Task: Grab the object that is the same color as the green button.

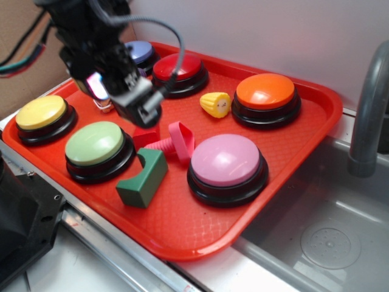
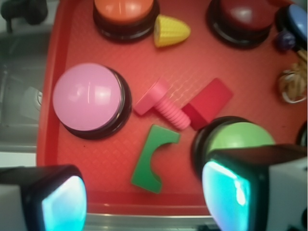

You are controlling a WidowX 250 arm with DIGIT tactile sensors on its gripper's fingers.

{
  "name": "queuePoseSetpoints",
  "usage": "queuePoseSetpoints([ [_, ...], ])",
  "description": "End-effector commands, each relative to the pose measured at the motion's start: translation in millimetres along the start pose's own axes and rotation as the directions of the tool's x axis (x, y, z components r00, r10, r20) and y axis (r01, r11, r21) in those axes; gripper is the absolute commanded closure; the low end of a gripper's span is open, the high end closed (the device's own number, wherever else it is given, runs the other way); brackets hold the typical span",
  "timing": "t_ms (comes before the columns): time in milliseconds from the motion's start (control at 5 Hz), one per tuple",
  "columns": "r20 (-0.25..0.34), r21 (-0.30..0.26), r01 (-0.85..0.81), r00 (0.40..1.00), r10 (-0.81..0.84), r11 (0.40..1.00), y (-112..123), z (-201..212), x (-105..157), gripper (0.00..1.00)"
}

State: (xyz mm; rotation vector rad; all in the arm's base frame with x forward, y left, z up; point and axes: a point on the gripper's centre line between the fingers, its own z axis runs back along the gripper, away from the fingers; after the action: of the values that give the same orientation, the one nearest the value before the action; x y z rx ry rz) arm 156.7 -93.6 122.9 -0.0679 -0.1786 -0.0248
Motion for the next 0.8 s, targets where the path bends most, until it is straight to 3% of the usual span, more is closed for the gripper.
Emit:
queuePoseSetpoints([
  [0, -0.01, -0.023, 0.023, 1.0, -0.023, 0.999, -14, -41, 1, 0.0],
  [600, -0.053, -0.007, 0.017, 0.998, -0.018, 1.0, -17, -73, -17, 0.0],
])
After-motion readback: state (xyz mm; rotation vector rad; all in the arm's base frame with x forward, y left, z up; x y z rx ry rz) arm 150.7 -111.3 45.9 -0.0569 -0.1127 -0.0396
